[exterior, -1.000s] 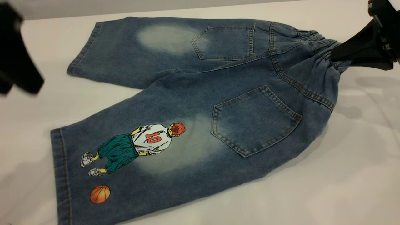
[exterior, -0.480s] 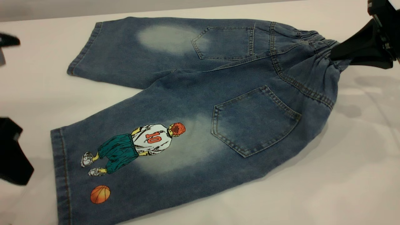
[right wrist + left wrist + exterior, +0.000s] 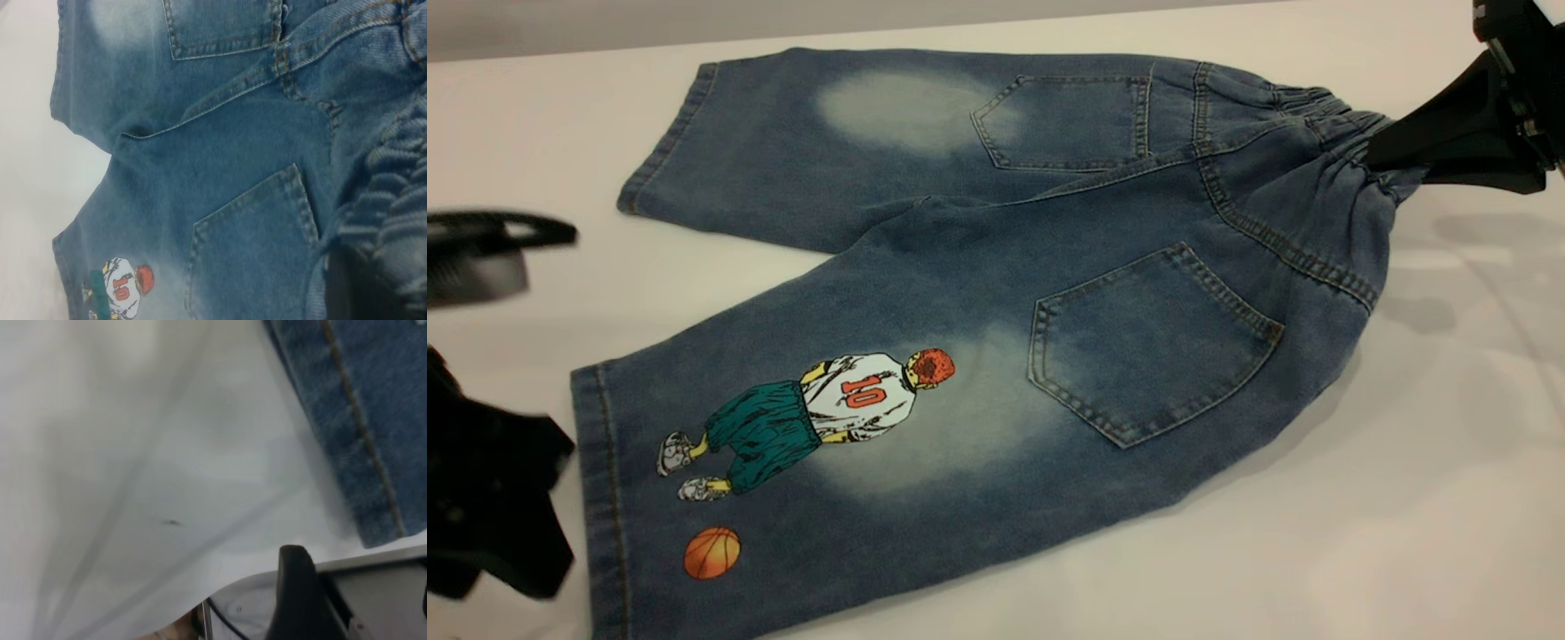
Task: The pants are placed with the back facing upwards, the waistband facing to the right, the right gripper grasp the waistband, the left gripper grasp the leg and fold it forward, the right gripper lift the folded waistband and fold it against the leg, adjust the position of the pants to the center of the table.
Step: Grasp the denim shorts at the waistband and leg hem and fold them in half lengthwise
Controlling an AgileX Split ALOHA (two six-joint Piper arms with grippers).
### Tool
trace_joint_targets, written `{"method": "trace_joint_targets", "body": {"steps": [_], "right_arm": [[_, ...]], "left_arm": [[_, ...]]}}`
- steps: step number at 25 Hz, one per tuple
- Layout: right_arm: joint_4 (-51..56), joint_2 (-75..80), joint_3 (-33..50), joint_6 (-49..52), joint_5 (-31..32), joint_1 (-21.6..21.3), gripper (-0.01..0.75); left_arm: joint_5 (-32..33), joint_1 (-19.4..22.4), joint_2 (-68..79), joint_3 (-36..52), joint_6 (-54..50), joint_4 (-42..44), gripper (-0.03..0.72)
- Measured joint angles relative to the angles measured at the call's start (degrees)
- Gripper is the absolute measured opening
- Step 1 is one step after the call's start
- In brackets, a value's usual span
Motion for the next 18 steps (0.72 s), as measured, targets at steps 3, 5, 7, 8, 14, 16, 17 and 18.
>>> {"method": "trace_joint_targets", "body": {"steps": [3,5,7,8,14,16,17,18], "right_arm": [[-0.8,0.0,0.0,0.2,0.0,0.0,0.035],[-1.0,0.0,0.0,0.2,0.0,0.0,0.035],[-1.0,0.0,0.0,0.3,0.0,0.0,0.035],[-1.0,0.0,0.0,0.3,0.0,0.0,0.035],[-1.0,0.0,0.0,0.3,0.0,0.0,0.035],[-1.0,0.0,0.0,0.3,0.0,0.0,0.035],[-1.0,0.0,0.0,0.3,0.0,0.0,0.035],[-1.0,0.0,0.0,0.3,0.0,0.0,0.035]], "left_arm": [[-1.4,0.0,4.4,-0.1,5.1,-4.5,0.399],[-2.5,0.0,6.7,-0.1,8.9,-7.6,0.399],[-3.3,0.0,8.6,-0.1,13.2,-11.1,0.399],[-3.4,0.0,9.2,-0.2,14.9,-12.7,0.399],[-3.0,-1.8,12.3,-2.6,24.8,-19.7,0.399],[-3.0,-3.4,13.1,-3.7,26.3,-20.0,0.399],[-3.0,-4.4,13.6,-4.0,26.4,-20.0,0.399],[-3.0,-5.3,14.2,-4.4,26.4,-20.0,0.399]]}}
